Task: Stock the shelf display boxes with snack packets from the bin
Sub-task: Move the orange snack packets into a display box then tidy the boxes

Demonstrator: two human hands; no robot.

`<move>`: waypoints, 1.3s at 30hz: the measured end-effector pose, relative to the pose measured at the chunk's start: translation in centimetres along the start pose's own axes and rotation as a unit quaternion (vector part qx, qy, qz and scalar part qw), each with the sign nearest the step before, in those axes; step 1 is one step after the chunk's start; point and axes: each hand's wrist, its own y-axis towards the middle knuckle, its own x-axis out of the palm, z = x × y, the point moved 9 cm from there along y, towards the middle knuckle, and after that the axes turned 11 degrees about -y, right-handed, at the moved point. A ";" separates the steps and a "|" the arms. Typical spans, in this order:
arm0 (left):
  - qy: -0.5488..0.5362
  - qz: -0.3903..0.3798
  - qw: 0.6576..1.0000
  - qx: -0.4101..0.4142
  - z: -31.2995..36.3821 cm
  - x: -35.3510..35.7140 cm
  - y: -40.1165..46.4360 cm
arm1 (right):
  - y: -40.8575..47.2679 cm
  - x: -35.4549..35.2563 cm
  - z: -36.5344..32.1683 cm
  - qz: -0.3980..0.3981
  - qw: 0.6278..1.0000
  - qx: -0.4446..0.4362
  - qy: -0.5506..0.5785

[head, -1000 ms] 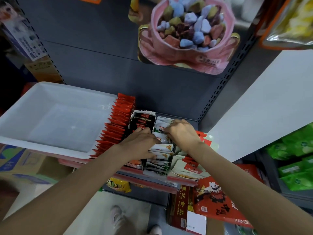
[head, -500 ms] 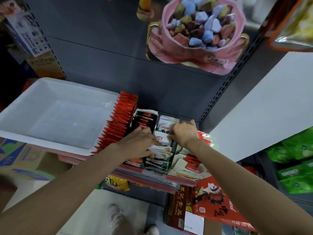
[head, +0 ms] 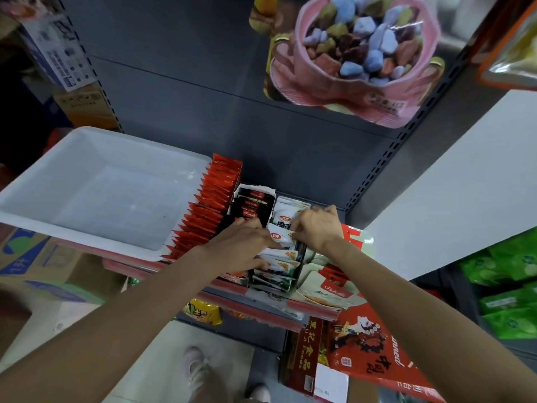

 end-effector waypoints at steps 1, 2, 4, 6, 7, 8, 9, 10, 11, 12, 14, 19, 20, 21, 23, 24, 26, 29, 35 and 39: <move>-0.004 0.007 1.000 0.006 0.2 -0.3 0.0 | -0.1 0.0 0.0 0.001 1.000 -0.006 0.009; -0.013 0.009 1.000 0.015 0.5 -0.6 0.0 | -0.4 -0.1 0.0 0.009 1.000 -0.012 0.019; -0.017 0.020 0.999 0.027 1.0 -0.9 -0.4 | -0.8 -0.4 0.0 0.028 0.998 -0.024 0.044; -0.011 0.034 0.999 0.038 1.3 -1.2 -0.7 | -1.2 -0.9 0.1 0.057 0.995 -0.029 0.081; -0.006 0.038 0.999 0.035 1.2 -1.1 -0.6 | -1.3 -1.3 0.6 0.080 0.990 -0.020 0.116; -0.007 0.038 0.998 0.040 1.5 -1.2 -0.7 | -1.4 -2.0 1.2 0.103 0.982 -0.007 0.160; -0.005 0.040 0.998 0.041 1.8 -1.4 -0.7 | -1.5 -2.7 1.9 0.132 0.972 0.001 0.193; -0.010 0.046 0.998 0.039 1.8 -1.5 -0.5 | -1.6 -3.4 2.2 0.152 0.968 -0.001 0.198; -0.013 0.043 0.998 0.038 1.9 -1.3 -0.3 | -1.6 -3.8 2.2 0.154 0.972 -0.011 0.176; -0.015 0.045 0.998 0.037 1.9 -1.5 -0.2 | -1.5 -3.9 1.9 0.138 0.980 -0.025 0.141; -0.018 0.049 0.998 0.037 1.8 -1.4 -0.2 | -1.3 -3.3 1.1 0.086 0.992 -0.046 0.078; -0.014 0.041 0.999 0.029 1.6 -1.1 -0.2 | -1.4 -2.1 0.3 0.044 0.997 -0.062 0.028; -0.007 0.044 0.998 0.033 1.7 -1.2 -0.3 | -1.5 -2.1 0.0 0.051 0.996 -0.074 0.013; 0.001 0.047 0.998 0.033 1.8 -1.3 -0.3 | -1.7 -2.1 -0.3 0.058 0.994 -0.088 -0.001; 0.016 0.055 0.998 0.032 1.9 -1.5 -0.4 | -1.9 -1.8 -0.8 0.055 0.992 -0.116 -0.014; 0.020 0.060 0.998 0.029 1.9 -1.6 -0.4 | -2.0 -1.6 -1.0 0.047 0.991 -0.128 -0.011; 0.023 0.066 0.997 0.020 2.0 -1.8 -0.5 | -2.1 -1.4 -1.3 0.028 0.989 -0.148 -0.002; 0.028 0.065 0.997 0.016 1.9 -1.8 -0.5 | -2.1 -1.5 -1.5 0.019 0.987 -0.158 0.007; -0.009 0.052 0.998 0.038 2.2 -1.8 -0.5 | -1.7 -1.1 -1.2 0.020 0.992 -0.122 0.000; -0.042 0.027 0.998 0.034 2.4 -1.4 -0.7 | -1.4 -1.3 -0.9 0.011 0.995 -0.090 0.044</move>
